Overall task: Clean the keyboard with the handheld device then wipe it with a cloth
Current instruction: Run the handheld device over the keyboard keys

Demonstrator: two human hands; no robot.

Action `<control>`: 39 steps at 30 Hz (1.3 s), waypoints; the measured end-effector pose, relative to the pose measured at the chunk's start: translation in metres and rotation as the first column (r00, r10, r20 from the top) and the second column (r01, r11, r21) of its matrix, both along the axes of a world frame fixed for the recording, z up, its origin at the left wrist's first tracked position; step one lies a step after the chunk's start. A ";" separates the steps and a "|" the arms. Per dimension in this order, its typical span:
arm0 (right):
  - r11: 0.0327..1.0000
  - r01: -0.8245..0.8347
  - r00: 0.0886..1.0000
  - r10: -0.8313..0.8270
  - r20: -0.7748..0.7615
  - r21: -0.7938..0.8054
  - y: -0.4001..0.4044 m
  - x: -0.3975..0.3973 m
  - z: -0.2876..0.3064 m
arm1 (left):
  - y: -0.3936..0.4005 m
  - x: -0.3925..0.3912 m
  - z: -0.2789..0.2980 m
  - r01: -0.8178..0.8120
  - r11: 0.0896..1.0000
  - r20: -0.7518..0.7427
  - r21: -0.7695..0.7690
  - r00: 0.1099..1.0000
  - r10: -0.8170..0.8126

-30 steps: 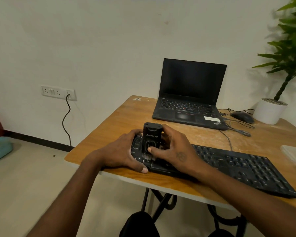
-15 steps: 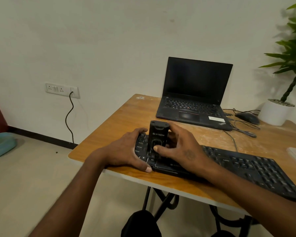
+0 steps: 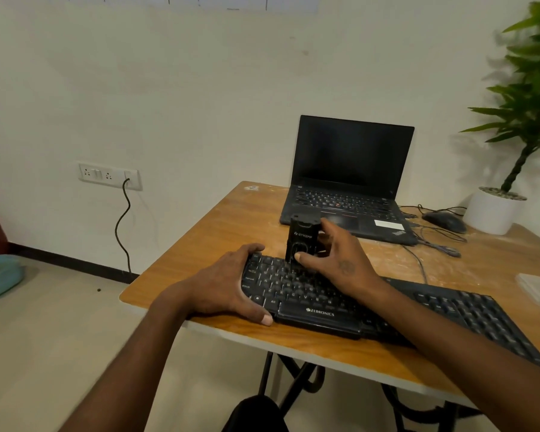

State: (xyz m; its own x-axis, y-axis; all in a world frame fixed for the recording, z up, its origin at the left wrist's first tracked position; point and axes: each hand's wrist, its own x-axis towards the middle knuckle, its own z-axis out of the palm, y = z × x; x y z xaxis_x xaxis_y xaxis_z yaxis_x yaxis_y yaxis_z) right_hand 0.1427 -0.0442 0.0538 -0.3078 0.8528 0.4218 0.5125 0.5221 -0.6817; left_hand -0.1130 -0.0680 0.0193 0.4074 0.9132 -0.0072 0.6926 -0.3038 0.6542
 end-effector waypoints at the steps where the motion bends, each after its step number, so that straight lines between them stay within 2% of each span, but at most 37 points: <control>1: 1.000 -0.022 1.000 0.022 0.006 0.000 -0.009 0.000 -0.001 | 0.001 0.000 0.000 -0.001 1.000 0.003 0.002 1.000 0.001; 6: 0.986 -0.156 0.988 0.156 0.006 -0.052 -0.054 0.010 -0.004 | 0.003 -0.002 -0.003 -0.003 1.000 0.013 0.004 1.000 0.003; 10: 0.968 -0.230 0.973 0.230 -0.015 -0.099 -0.055 0.005 0.000 | 0.003 -0.002 -0.004 -0.010 1.000 0.018 -0.008 1.000 0.010; 15: 0.993 -0.116 0.992 0.116 0.040 -0.001 -0.009 -0.009 0.000 | 0.002 -0.002 -0.003 -0.014 1.000 0.012 -0.017 1.000 0.014; 21: 1.000 -0.009 1.000 0.009 0.022 0.006 0.018 -0.013 0.001 | 0.001 -0.001 -0.001 -0.007 1.000 0.009 -0.006 1.000 0.007; 29: 0.963 -0.262 0.965 0.262 -0.022 -0.061 -0.055 -0.016 -0.003 | 0.004 -0.001 -0.002 0.011 1.000 0.021 0.016 1.000 -0.011; 31: 0.968 -0.246 0.969 0.245 -0.017 -0.046 -0.050 -0.018 -0.003 | 0.004 -0.001 -0.003 0.014 1.000 0.020 0.013 1.000 -0.014; 36: 0.996 -0.084 0.996 0.083 0.026 0.038 0.000 -0.029 -0.004 | 0.001 0.000 -0.003 -0.008 1.000 0.010 -0.007 1.000 0.008; 39: 0.999 -0.016 1.000 0.015 0.026 0.034 0.024 -0.032 -0.003 | 0.001 -0.001 -0.001 0.004 1.000 0.029 -0.027 1.000 -0.003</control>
